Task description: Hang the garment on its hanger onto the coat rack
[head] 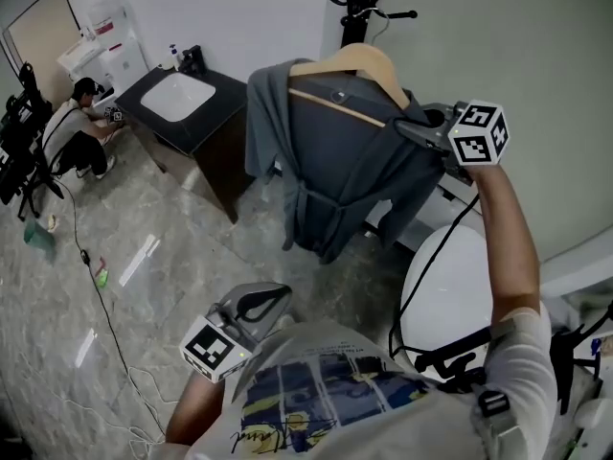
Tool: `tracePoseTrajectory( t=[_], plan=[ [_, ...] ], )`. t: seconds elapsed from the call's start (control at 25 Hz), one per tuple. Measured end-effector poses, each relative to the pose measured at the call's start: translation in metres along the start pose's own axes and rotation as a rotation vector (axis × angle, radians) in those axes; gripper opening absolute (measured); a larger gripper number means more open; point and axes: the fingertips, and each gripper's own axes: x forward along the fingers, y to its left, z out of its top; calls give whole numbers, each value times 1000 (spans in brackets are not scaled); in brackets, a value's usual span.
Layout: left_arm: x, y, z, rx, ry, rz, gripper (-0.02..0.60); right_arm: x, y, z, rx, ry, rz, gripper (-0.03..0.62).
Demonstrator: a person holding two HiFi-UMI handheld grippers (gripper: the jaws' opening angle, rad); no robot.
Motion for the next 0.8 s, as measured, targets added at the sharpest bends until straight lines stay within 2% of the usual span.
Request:
tracePoseTrajectory(
  t=[0.12,0.36,0.8],
  plan=[
    [-7,10,-5,10,8,-31,2,8,-10,-4,20,13,-17,9],
    [5,69,-3,-27,29,-67,2,52,-75,-12,73,34,-26,9],
    [7,115,-14,-59,50,-86,2,90,-114,-50,127,69,-46,9]
  ],
)
